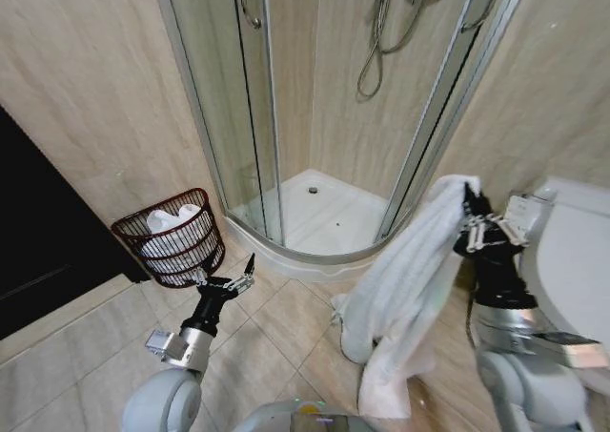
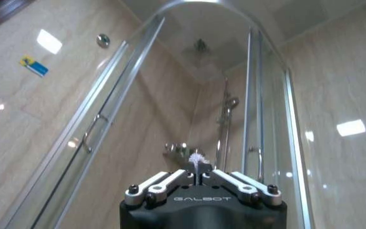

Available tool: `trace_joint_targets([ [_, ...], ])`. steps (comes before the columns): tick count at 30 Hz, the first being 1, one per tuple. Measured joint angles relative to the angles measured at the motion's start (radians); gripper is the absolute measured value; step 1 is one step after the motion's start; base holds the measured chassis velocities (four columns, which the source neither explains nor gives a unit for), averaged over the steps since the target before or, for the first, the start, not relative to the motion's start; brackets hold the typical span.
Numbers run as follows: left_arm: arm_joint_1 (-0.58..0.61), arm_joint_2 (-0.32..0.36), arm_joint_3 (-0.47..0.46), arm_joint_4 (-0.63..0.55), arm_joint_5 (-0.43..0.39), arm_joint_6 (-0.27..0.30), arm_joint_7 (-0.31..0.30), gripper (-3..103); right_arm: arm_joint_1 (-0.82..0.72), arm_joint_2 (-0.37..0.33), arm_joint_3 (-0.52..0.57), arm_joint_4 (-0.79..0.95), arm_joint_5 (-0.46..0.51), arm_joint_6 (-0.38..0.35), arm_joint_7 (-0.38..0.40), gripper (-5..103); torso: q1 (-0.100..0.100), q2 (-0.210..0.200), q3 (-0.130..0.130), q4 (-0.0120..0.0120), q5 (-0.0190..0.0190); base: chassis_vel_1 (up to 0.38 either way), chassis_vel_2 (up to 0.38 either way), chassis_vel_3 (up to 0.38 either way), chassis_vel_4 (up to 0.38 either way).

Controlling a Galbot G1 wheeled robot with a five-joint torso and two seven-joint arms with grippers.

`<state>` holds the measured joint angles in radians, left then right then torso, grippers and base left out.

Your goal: Discard the used towel into the hamper.

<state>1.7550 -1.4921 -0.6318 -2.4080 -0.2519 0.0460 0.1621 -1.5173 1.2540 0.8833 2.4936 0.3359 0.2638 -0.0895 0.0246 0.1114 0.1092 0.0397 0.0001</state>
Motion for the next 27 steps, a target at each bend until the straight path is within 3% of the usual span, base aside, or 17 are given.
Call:
trace_joint_targets([
  [14, 0.0, 0.0, 0.0, 0.0, 0.0, 0.0, 0.0, 100, 0.042, -0.086, 0.097, 0.013, 0.091, -0.043, 0.02, 2, 0.0, 0.0, 0.0, 0.0001, 0.0, 0.0, 0.0, 0.0, 0.0],
  [27, 0.0, 0.0, 0.0, 0.0, 0.0, 0.0, 0.0, 100, 0.04, -0.093, 0.133, 0.009, 0.146, -0.047, 0.022, 2, 0.0, 0.0, 0.0, 0.0, 0.0, 0.0, 0.0, 0.0, 0.0],
])
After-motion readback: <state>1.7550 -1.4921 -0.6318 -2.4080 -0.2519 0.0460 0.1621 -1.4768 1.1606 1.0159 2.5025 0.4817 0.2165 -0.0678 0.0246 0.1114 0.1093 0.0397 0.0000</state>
